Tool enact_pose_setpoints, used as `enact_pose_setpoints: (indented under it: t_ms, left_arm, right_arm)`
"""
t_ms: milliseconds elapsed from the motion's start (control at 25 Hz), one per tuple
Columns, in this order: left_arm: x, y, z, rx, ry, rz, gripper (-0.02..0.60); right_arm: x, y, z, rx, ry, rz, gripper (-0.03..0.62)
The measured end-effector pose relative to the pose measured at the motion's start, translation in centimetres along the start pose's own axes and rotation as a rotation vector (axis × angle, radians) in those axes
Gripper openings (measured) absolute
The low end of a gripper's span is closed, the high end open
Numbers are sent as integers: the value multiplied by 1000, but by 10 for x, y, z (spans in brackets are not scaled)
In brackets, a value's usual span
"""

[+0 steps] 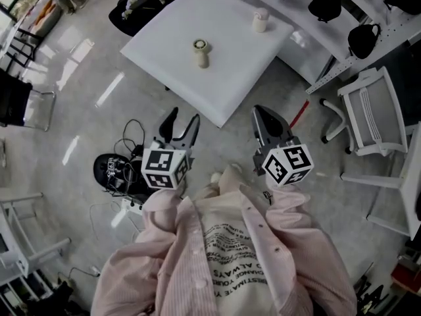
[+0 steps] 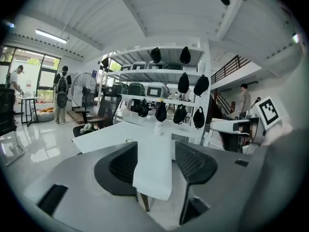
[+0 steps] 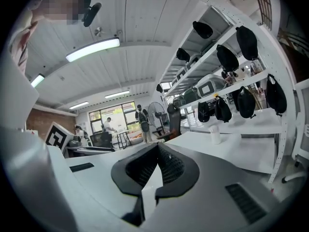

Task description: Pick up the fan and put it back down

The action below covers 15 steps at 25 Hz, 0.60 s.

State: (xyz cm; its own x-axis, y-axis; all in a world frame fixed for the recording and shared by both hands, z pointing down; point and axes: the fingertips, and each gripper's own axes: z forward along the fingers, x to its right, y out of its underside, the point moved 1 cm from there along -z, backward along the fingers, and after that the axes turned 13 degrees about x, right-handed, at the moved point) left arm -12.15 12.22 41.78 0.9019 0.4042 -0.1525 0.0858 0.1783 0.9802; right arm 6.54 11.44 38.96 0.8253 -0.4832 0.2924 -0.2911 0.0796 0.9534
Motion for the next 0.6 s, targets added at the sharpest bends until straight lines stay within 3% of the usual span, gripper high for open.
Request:
enact_pose_setpoints:
  t_ms: [600]
  left_arm:
    - [-39,9,99,-65,-5,-17,244]
  right_arm:
    - [57,2,97,-26,-28,25,0]
